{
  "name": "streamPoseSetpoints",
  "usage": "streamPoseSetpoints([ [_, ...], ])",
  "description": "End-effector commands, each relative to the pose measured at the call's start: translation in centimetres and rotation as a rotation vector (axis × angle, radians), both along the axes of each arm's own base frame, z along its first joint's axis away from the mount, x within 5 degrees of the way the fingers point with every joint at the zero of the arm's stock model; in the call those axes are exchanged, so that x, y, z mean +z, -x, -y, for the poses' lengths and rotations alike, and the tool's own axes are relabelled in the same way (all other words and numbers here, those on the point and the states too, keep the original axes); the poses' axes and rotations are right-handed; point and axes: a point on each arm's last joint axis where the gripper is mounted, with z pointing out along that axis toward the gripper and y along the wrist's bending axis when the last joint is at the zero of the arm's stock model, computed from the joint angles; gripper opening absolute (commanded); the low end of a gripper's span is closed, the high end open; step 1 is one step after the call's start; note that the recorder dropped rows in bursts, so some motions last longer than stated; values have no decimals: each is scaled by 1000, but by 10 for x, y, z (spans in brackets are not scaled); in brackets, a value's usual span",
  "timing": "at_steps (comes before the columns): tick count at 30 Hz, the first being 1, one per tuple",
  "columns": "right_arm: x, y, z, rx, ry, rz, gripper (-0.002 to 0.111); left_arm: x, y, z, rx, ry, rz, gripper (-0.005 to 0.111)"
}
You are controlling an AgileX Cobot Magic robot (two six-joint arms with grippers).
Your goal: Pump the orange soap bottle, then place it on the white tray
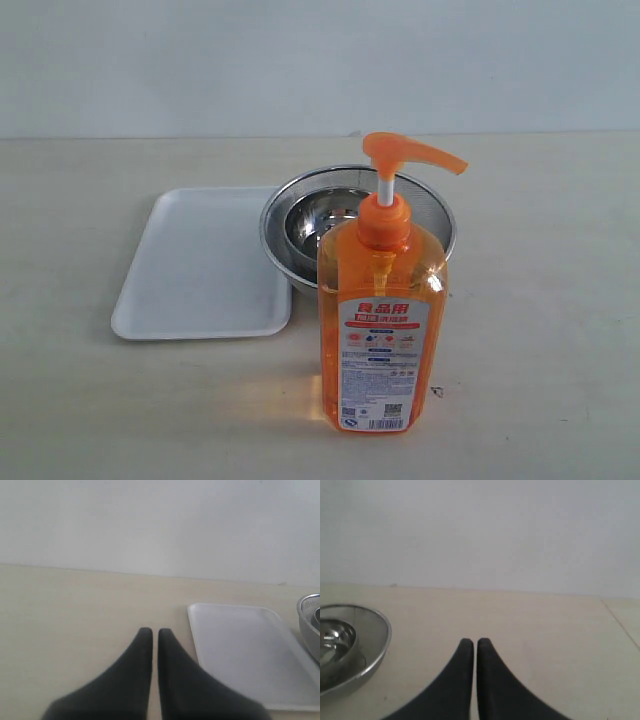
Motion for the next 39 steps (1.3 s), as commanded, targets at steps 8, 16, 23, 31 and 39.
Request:
streamPoseSetpoints([
  [8, 1, -23, -1, -6, -26, -17, 0, 2, 0, 0, 1, 1, 22, 5],
  [16, 1, -30, -1, -1, -6, -11, 0, 2, 0, 0, 1, 1, 22, 5],
  [23, -12, -45, -20, 189, 221, -89, 0, 2, 0, 0, 1, 1, 22, 5],
  [31, -41, -58, -65, 533, 428, -218, 0, 2, 0, 0, 1, 1, 22, 5],
  [39, -57, -42, -110, 822, 497, -253, 0, 2, 0, 0, 1, 1, 22, 5],
])
